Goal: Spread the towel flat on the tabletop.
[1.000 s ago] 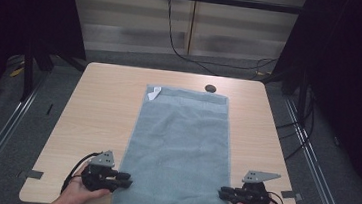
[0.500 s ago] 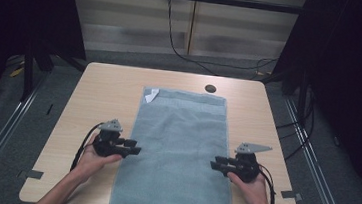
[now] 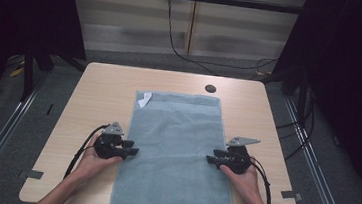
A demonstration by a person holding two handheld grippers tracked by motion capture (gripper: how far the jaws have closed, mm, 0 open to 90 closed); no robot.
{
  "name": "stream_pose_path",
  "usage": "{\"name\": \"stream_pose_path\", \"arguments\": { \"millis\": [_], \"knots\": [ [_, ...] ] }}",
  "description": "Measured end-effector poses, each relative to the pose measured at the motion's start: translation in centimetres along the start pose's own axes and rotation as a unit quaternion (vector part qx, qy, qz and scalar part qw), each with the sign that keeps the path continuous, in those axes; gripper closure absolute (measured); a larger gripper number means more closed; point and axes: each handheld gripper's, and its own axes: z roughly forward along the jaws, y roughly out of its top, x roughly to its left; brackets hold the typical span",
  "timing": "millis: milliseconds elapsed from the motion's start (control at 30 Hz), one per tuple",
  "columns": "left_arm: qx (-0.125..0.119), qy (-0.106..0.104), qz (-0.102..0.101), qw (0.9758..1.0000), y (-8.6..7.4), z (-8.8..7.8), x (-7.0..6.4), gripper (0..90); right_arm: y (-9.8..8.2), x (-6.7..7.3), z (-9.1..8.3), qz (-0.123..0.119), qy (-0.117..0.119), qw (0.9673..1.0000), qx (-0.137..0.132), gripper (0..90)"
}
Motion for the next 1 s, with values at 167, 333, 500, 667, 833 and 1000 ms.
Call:
{"name": "stream_pose_path", "arguments": {
  "millis": [167, 333, 500, 667, 833, 1000],
  "knots": [
    [-0.006, -0.007, 0.009, 0.9999, -1.8, -1.6, -1.2, 59.2, -0.5, 1.6, -0.1, -0.01, 0.01, 0.9999, 0.004, 53.2],
    [-0.019, -0.009, -0.005, 0.9998, -2.5, -2.0, -1.4, 57.6, -1.7, 3.3, -1.2, -0.022, 0.023, 0.9994, 0.013, 54.0],
    [-0.016, -0.017, -0.009, 0.9997, -2.4, -1.9, -1.8, 56.6, -3.1, 4.1, -2.3, -0.02, 0.027, 0.9994, 0.003, 54.2],
    [0.001, -0.019, -0.013, 0.9997, -2.7, -2.4, -3.0, 59.7, -3.9, 4.4, -3.0, -0.013, 0.041, 0.9991, 0.004, 54.1],
    [0.004, -0.02, 0.004, 0.9998, -3.4, -3.0, -4.3, 59.1, -4.2, 4.7, -3.5, -0.009, 0.05, 0.9986, 0.013, 54.1],
    [0.003, -0.033, 0.006, 0.9994, -4.1, -3.5, -5.1, 57.2, -5.1, 5.5, -4.3, -0.008, 0.063, 0.9979, 0.015, 54.1]
  ]
}}
